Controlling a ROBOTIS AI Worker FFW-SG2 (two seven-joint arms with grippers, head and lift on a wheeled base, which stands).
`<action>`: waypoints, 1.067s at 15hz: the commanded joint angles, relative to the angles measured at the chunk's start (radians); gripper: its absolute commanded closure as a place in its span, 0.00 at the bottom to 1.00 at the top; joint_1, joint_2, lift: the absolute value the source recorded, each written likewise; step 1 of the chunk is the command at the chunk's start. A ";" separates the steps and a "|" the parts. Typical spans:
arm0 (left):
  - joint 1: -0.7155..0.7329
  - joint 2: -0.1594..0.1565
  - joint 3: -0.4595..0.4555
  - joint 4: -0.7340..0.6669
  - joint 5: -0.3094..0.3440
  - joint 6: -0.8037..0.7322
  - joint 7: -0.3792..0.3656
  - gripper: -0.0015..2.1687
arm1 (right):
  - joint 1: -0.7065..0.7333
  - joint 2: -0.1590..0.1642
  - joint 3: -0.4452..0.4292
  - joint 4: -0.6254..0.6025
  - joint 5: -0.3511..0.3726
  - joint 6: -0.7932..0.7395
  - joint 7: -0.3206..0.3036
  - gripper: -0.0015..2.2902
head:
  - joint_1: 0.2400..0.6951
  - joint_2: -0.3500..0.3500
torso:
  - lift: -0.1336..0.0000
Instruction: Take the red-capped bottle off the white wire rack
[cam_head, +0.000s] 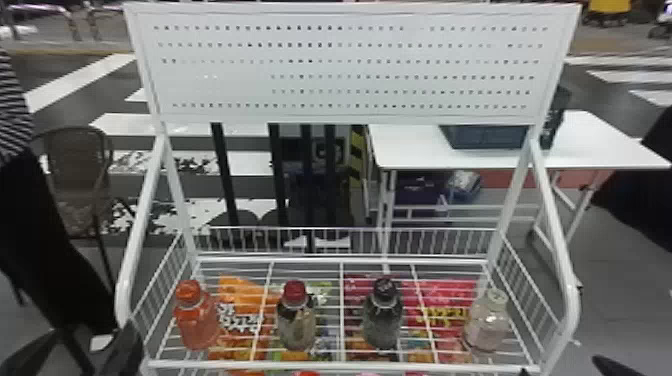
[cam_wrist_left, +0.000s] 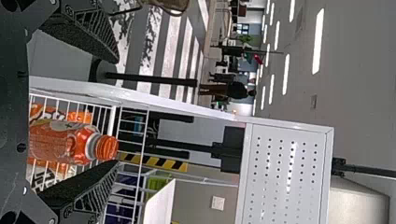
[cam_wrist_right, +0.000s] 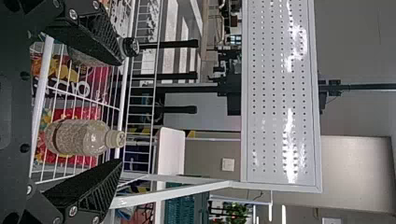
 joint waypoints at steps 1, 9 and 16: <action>0.000 0.000 -0.001 0.001 -0.003 0.000 0.000 0.06 | 0.000 0.001 -0.006 0.001 -0.021 0.000 0.000 0.07 | 0.57 0.50 | 1.00; 0.008 0.000 -0.022 -0.004 -0.003 0.000 -0.003 0.06 | 0.000 0.001 -0.022 0.001 -0.042 -0.003 0.002 0.07 | 0.57 0.50 | 1.00; -0.018 0.048 -0.332 0.243 -0.117 -0.273 -0.023 0.06 | -0.006 0.001 -0.020 0.002 -0.042 -0.003 0.002 0.07 | 0.57 0.50 | 1.00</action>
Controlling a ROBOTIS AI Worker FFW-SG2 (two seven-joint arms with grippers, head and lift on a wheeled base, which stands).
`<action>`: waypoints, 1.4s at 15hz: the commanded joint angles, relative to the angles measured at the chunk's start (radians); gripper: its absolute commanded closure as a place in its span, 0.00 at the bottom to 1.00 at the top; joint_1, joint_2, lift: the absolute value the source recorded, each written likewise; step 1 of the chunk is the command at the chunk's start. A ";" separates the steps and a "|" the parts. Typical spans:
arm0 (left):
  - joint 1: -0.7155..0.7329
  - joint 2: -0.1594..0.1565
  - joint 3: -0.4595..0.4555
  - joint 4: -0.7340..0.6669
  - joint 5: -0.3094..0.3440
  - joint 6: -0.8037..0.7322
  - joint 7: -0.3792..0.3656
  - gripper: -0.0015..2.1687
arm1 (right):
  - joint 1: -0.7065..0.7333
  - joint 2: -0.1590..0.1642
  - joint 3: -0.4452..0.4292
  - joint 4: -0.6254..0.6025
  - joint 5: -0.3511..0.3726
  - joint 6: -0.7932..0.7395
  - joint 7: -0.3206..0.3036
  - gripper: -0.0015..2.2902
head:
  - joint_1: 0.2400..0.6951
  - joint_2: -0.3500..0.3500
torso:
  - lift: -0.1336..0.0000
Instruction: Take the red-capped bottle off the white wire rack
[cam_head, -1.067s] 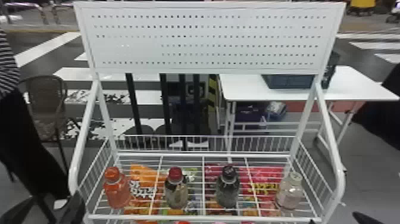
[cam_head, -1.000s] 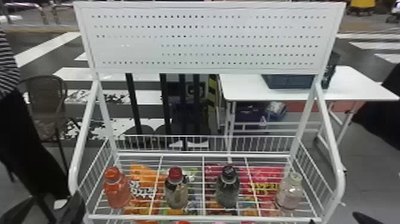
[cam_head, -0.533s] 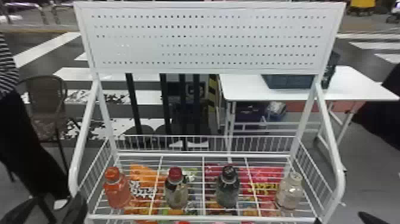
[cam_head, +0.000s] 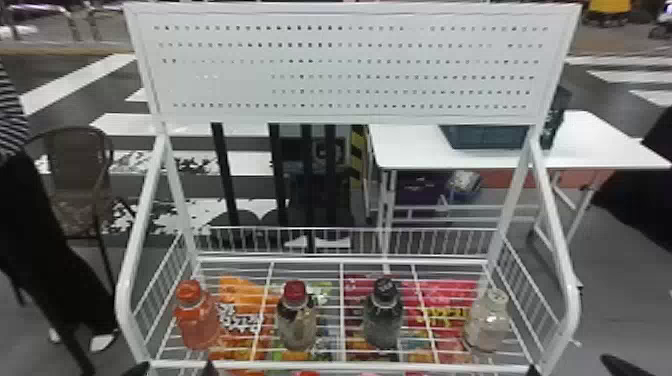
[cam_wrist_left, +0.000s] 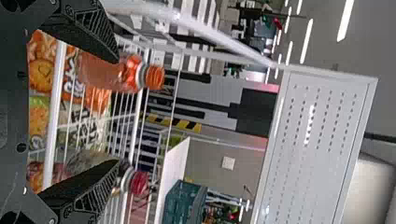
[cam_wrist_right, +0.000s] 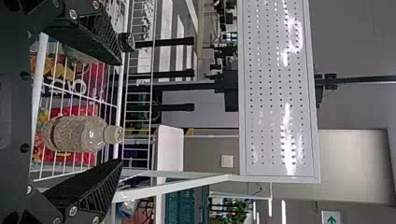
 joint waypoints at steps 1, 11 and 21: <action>-0.050 0.023 -0.132 0.119 -0.071 -0.108 0.014 0.06 | 0.000 0.001 0.000 -0.004 0.000 0.000 0.000 0.07 | 0.57 0.50 | 1.00; -0.362 0.013 -0.309 0.458 -0.139 -0.212 0.087 0.06 | 0.015 0.001 0.006 -0.010 0.005 -0.012 0.001 0.07 | 0.57 0.50 | 1.00; -0.536 0.010 -0.322 0.625 -0.143 -0.135 0.058 0.00 | 0.026 0.001 0.009 -0.010 0.009 -0.025 0.001 0.07 | 0.57 0.50 | 1.00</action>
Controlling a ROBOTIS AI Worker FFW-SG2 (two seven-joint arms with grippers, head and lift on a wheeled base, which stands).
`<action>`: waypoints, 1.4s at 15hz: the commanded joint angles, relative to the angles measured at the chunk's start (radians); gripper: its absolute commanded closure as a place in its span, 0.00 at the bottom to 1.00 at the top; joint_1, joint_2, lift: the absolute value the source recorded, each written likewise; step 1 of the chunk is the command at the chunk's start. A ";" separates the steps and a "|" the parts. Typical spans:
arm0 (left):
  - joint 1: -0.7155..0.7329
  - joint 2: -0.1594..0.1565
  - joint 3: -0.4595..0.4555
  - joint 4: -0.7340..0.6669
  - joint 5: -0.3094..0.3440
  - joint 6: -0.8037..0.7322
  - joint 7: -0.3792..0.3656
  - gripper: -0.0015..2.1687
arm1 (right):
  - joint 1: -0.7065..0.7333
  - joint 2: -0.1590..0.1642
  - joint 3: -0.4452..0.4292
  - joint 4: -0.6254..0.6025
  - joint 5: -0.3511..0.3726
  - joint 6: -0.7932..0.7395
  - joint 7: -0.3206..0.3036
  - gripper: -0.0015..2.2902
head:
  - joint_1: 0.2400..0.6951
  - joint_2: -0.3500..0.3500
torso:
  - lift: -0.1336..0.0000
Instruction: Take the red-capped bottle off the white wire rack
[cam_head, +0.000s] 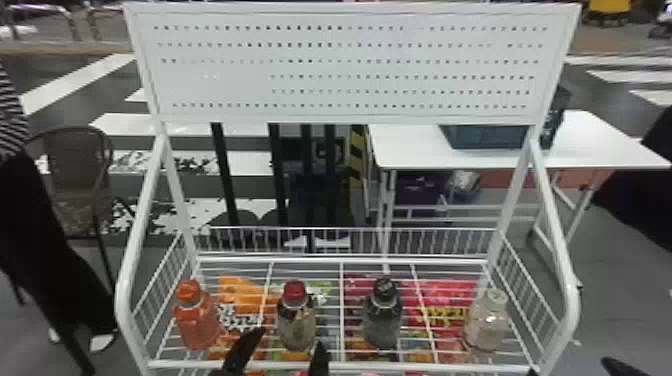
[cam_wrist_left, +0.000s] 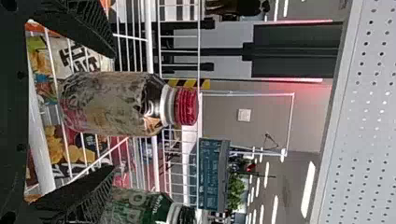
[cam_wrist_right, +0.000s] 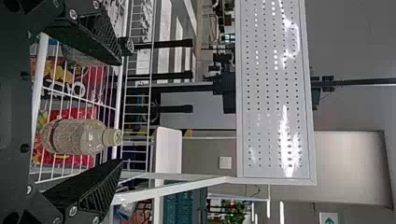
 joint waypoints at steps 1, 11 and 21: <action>-0.030 0.001 0.002 0.030 0.001 0.000 -0.002 0.00 | 0.002 0.001 0.000 0.000 0.003 0.000 0.000 0.07 | 0.57 0.50 | 1.00; -0.143 -0.019 -0.011 0.120 0.030 0.043 -0.011 0.05 | 0.000 0.001 -0.002 -0.003 0.018 0.006 0.000 0.07 | 0.57 0.50 | 1.00; -0.217 -0.034 -0.013 0.214 0.036 0.034 0.001 0.14 | 0.005 0.001 -0.011 0.000 0.026 0.012 0.000 0.07 | 0.57 0.50 | 1.00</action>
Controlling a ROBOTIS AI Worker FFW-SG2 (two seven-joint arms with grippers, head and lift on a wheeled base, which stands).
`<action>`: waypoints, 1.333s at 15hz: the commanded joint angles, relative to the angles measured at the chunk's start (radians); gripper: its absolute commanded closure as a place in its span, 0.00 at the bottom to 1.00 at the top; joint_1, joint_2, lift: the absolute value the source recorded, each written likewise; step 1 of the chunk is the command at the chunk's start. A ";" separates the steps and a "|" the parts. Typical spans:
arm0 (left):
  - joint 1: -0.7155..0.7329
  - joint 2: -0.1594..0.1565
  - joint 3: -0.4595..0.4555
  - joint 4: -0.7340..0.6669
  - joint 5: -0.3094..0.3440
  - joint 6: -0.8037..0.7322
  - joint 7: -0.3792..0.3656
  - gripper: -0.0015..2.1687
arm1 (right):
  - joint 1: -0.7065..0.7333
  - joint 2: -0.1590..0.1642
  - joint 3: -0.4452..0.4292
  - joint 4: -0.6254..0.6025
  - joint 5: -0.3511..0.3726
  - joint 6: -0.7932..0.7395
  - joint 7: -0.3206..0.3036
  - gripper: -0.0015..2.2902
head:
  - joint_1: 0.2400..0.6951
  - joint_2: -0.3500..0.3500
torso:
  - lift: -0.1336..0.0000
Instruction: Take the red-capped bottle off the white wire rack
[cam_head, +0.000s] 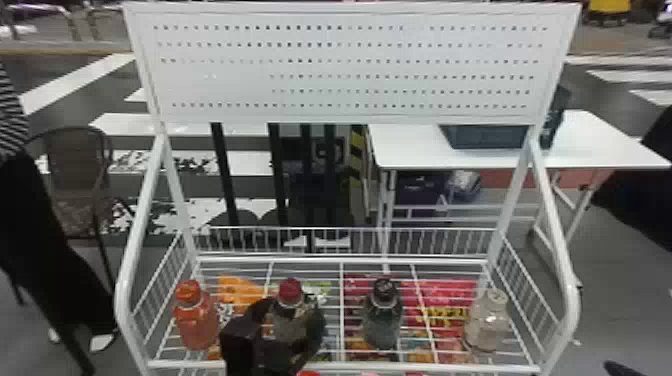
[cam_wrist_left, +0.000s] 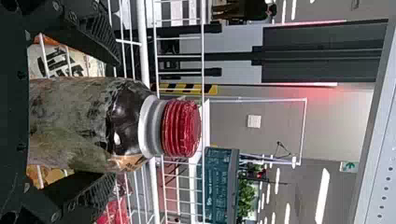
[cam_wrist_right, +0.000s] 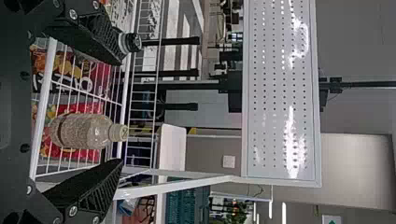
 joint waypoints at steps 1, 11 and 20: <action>0.001 0.001 0.001 -0.009 0.005 0.001 0.000 0.33 | 0.000 0.001 0.001 0.001 0.002 0.000 0.000 0.07 | 0.57 0.50 | 1.00; 0.202 0.047 0.067 -0.397 0.009 0.115 0.017 0.83 | -0.016 0.001 0.007 0.018 0.008 0.003 0.000 0.07 | 0.57 0.50 | 1.00; 0.567 0.058 0.346 -0.908 0.045 0.336 -0.027 0.83 | -0.020 0.001 0.027 0.018 0.008 -0.009 0.000 0.07 | 0.57 0.50 | 1.00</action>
